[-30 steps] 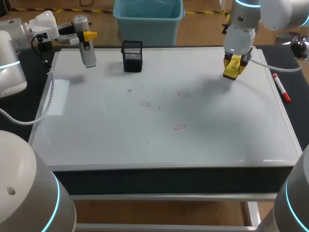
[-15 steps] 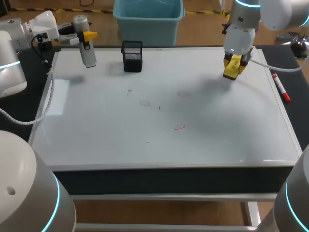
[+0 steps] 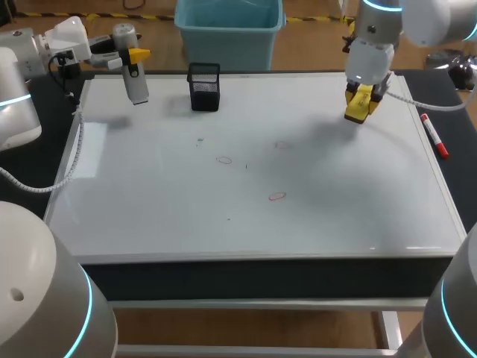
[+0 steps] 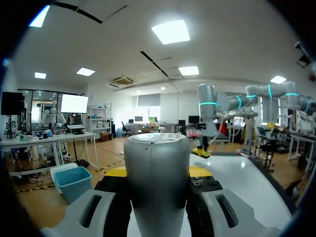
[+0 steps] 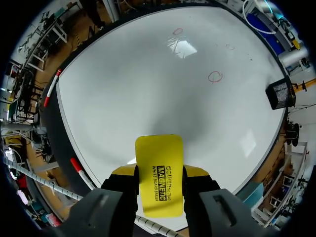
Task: Pick up the inspection probe, press it on each red-marked spot on the whiteboard one by one, put down the probe, pick up the eraser, and wipe off all the red marks.
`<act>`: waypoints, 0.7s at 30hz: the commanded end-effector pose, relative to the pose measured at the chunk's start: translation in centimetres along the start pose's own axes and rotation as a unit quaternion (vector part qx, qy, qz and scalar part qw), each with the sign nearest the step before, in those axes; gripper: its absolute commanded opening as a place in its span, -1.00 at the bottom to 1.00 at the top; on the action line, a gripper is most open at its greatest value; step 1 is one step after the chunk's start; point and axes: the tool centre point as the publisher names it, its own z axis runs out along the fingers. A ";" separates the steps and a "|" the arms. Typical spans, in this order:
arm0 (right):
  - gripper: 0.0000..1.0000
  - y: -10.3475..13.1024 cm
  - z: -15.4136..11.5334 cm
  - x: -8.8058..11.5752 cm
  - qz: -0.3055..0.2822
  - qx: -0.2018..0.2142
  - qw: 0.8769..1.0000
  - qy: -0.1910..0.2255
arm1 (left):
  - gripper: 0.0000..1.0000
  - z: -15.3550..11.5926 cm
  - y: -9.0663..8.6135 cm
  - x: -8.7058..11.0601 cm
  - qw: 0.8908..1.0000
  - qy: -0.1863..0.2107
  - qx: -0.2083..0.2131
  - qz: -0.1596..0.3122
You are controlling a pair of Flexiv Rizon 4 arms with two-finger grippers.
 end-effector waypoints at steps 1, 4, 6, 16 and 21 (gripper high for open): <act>-1.00 0.0 -0.1 0.0 -0.001 0.001 1.000 0.002 | -1.00 0.6 -0.2 1.1 1.000 0.005 0.003 0.004; -1.00 0.0 -0.1 0.0 -0.001 0.001 1.000 0.002 | -1.00 1.4 -0.4 2.9 1.000 0.018 0.003 0.004; -1.00 0.0 -0.1 0.0 -0.001 0.001 1.000 0.002 | -1.00 1.9 -0.4 4.1 1.000 0.029 0.005 0.002; -1.00 0.0 -0.1 0.0 -0.001 0.001 1.000 0.002 | -1.00 5.3 -0.3 10.4 0.995 0.099 0.007 0.002; -1.00 0.0 -0.1 0.0 -0.001 0.001 1.000 0.002 | -1.00 7.3 0.1 13.3 0.990 0.140 0.007 0.013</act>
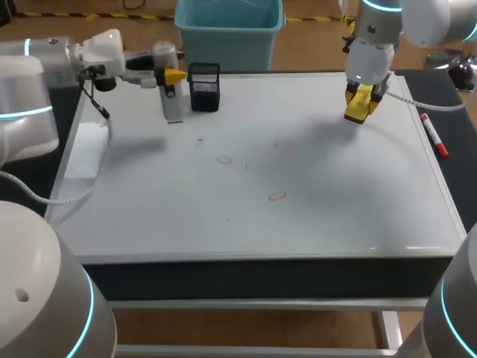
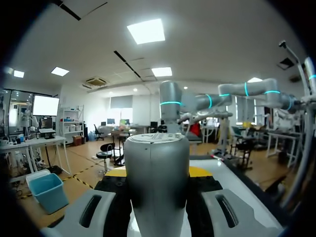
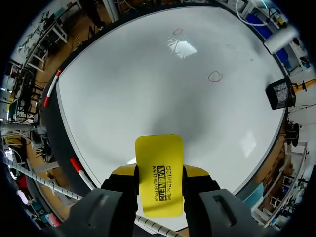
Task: Pick up the inspection probe, press it on each red-marked spot on the whiteboard one by one, put down the probe, pick up the eraser, and wipe off all the red marks.
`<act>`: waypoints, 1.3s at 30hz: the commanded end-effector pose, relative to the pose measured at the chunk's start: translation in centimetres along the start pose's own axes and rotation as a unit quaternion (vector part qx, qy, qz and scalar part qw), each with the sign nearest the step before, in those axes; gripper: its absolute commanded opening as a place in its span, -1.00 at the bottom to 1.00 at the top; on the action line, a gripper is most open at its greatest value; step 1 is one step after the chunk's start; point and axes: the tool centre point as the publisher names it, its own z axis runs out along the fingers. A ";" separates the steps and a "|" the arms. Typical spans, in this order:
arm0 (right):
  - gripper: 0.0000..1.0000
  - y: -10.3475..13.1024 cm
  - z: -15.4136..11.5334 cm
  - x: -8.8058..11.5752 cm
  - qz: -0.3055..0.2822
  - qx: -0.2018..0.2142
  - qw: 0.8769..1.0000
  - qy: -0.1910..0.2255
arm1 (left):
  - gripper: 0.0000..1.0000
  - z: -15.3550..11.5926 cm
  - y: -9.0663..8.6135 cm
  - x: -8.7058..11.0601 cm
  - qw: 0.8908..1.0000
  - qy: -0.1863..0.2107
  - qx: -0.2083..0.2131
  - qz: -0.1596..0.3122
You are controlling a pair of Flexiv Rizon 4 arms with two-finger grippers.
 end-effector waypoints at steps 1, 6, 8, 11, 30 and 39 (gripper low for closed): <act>-1.00 0.0 -0.1 0.0 -0.001 0.001 1.000 0.002 | -1.00 2.1 0.8 0.7 1.000 0.017 -0.003 0.007; -1.00 0.0 -0.1 0.0 -0.001 0.001 1.000 0.002 | -1.00 4.1 1.4 1.9 0.999 0.037 0.009 0.010; -1.00 0.0 -0.1 0.0 -0.001 0.001 1.000 0.002 | -1.00 4.9 1.6 2.4 0.999 0.045 0.016 0.010; -1.00 0.0 -0.1 0.0 -0.001 0.001 1.000 0.002 | -1.00 5.7 1.7 3.0 0.998 0.052 0.024 0.010; -1.00 0.0 -0.1 0.0 -0.001 0.001 1.000 0.002 | -1.00 8.1 3.5 6.9 0.996 0.090 0.023 -0.013; -1.00 0.0 -0.1 0.0 -0.001 0.001 1.000 0.002 | -1.00 8.2 4.5 7.2 0.995 0.094 0.025 -0.022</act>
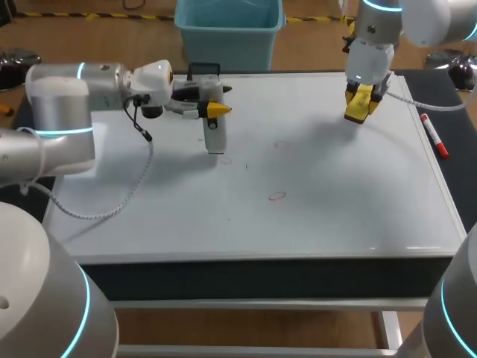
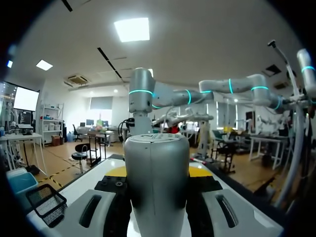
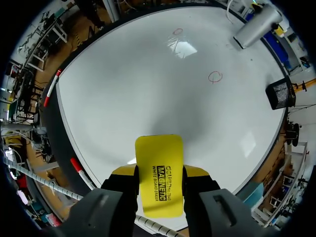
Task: Pick up the inspection probe, press it on each red-marked spot on the whiteboard one by one, put down the probe, pick up the eraser, and wipe off all the red marks.
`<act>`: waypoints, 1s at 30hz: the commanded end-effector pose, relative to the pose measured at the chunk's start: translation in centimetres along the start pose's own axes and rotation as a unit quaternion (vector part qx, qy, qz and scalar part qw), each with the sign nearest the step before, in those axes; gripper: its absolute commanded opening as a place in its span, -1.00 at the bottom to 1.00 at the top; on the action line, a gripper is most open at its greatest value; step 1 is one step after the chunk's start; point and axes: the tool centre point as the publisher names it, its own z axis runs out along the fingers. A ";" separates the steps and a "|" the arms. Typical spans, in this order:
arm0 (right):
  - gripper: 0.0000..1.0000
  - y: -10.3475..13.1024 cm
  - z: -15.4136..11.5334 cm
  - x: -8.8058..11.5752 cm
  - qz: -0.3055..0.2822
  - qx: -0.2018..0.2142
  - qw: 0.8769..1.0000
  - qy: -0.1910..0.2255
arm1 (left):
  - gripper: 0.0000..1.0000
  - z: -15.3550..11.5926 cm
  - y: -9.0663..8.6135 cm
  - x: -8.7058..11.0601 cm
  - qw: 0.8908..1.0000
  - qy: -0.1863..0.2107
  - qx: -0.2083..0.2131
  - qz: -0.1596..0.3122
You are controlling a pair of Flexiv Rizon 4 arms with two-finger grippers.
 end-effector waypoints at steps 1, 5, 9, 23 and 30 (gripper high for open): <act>-1.00 0.0 -0.1 0.0 -0.001 0.001 1.000 0.002 | -1.00 0.1 0.6 -0.3 1.000 0.004 0.004 -0.004; -1.00 0.0 -0.1 0.0 -0.001 0.001 1.000 0.002 | -1.00 0.1 1.4 -0.4 1.000 0.006 0.003 -0.015; -1.00 0.0 -0.1 0.0 -0.001 0.001 1.000 0.002 | -1.00 0.0 1.9 -0.4 1.000 0.009 0.002 -0.020; -1.00 0.0 -0.1 0.0 -0.001 0.001 1.000 0.002 | -1.00 0.3 2.8 -0.5 1.000 0.021 0.002 -0.021; -1.00 0.0 -0.1 0.0 -0.001 0.001 1.000 0.002 | -1.00 0.4 2.8 -0.6 1.000 0.024 0.004 -0.020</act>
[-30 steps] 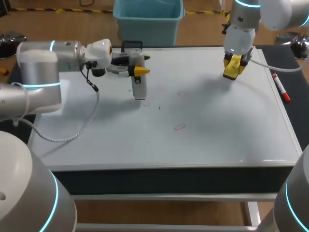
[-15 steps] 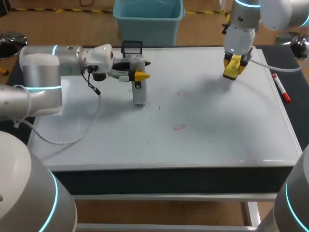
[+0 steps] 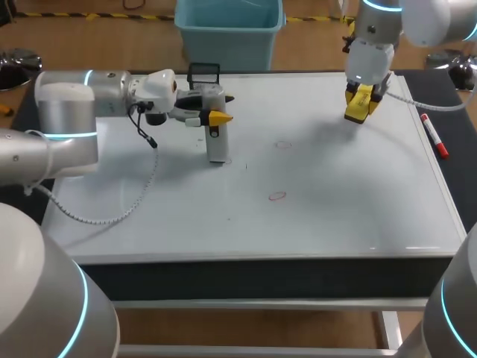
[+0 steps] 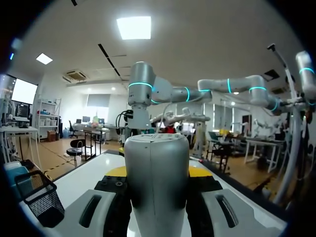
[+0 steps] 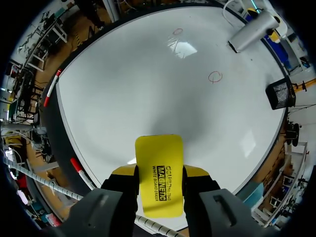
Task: Pick up the inspection probe, press it on each red-marked spot on the whiteboard one by one, put down the probe, pick up the eraser, and wipe off all the red marks.
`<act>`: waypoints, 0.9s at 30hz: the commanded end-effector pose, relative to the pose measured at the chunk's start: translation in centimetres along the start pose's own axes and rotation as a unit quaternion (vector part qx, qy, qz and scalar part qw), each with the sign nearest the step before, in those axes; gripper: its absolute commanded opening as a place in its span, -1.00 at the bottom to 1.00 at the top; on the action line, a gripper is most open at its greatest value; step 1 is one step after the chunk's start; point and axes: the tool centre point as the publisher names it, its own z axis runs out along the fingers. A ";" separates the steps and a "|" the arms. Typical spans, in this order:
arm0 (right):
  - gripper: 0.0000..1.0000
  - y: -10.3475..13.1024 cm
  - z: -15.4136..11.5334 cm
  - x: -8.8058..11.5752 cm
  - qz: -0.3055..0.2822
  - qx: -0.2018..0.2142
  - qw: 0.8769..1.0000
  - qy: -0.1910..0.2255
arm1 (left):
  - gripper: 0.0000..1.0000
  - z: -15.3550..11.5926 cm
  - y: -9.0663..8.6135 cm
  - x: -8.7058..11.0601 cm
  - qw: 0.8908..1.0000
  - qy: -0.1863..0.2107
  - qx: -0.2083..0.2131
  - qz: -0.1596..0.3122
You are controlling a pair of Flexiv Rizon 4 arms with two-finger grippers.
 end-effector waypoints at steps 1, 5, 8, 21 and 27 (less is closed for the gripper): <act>-1.00 0.0 -0.1 0.0 -0.001 0.001 1.000 0.002 | -1.00 0.1 0.2 -0.4 1.000 0.004 0.002 0.000; -1.00 0.0 -0.1 0.0 -0.001 0.001 1.000 0.002 | -1.00 0.0 0.2 -0.4 1.000 0.005 -0.001 0.000; -1.00 0.0 -0.1 0.0 -0.001 0.001 1.000 0.002 | -1.00 -0.1 0.3 -0.4 1.000 0.005 -0.001 0.000; -1.00 0.0 -0.1 0.0 -0.001 0.001 1.000 0.002 | -1.00 -0.2 0.2 -0.3 1.000 0.006 0.001 0.001; -1.00 0.0 -0.1 0.0 -0.001 0.001 1.000 0.002 | -1.00 -0.2 0.2 -0.3 1.000 0.006 0.002 0.002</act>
